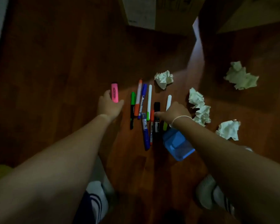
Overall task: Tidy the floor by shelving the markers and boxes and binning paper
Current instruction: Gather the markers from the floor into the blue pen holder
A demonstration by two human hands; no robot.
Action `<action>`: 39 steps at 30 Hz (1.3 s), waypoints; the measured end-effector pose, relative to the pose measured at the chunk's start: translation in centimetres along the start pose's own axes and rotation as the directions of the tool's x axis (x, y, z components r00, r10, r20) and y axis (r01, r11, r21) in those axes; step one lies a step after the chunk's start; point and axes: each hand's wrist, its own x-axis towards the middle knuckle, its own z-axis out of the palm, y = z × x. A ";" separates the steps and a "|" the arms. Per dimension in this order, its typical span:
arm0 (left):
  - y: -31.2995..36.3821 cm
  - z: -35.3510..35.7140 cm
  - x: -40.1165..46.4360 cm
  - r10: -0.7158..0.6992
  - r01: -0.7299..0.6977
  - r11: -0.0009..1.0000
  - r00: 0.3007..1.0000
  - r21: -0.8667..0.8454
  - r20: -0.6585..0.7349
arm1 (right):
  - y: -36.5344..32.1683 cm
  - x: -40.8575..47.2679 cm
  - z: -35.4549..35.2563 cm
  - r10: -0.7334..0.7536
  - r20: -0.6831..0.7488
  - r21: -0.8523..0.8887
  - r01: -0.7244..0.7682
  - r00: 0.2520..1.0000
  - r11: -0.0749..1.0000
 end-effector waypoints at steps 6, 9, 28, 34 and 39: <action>-1.8 3.7 0.3 -0.014 0.001 0.991 0.995 0.132 0.095 | -1.5 0.7 2.3 0.181 -0.023 -0.179 -0.182 0.983 0.967; -2.3 4.9 0.2 0.054 -0.060 0.975 0.998 0.215 0.032 | -1.8 1.0 2.9 0.192 -0.085 -0.151 -0.203 0.978 0.967; 0.5 5.4 4.0 0.030 -0.042 0.997 0.983 -0.064 -0.181 | -1.9 2.3 5.0 0.113 -0.177 0.066 -0.103 0.978 0.993; -0.9 5.9 3.3 0.117 -0.117 0.993 0.977 0.010 -0.179 | -1.9 2.2 5.2 0.019 -0.216 -0.064 -0.034 0.976 0.997; -1.7 5.9 3.0 0.125 -0.132 0.991 0.975 -0.023 -0.183 | -1.7 2.1 5.2 -0.013 -0.262 0.037 0.024 0.965 0.999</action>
